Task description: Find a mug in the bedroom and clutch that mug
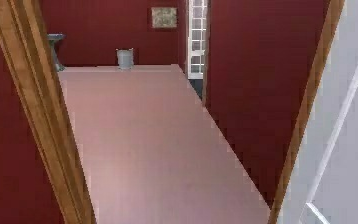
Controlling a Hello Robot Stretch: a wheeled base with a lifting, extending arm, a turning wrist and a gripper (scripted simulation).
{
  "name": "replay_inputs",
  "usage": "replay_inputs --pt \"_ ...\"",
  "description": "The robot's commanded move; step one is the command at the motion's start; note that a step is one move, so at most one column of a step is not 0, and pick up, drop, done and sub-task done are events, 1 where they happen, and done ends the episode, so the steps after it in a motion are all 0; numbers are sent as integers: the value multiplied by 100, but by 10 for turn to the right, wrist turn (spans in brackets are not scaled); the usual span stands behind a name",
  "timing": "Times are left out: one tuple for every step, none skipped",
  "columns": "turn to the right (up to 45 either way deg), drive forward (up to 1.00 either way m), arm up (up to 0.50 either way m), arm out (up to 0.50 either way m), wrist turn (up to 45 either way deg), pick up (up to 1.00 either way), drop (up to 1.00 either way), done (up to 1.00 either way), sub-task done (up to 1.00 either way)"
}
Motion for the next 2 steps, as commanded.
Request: replay_inputs --pt "0 100 0 0 0 0 0 0 0" --pt "0 100 0 0 0 0 0 0 0"
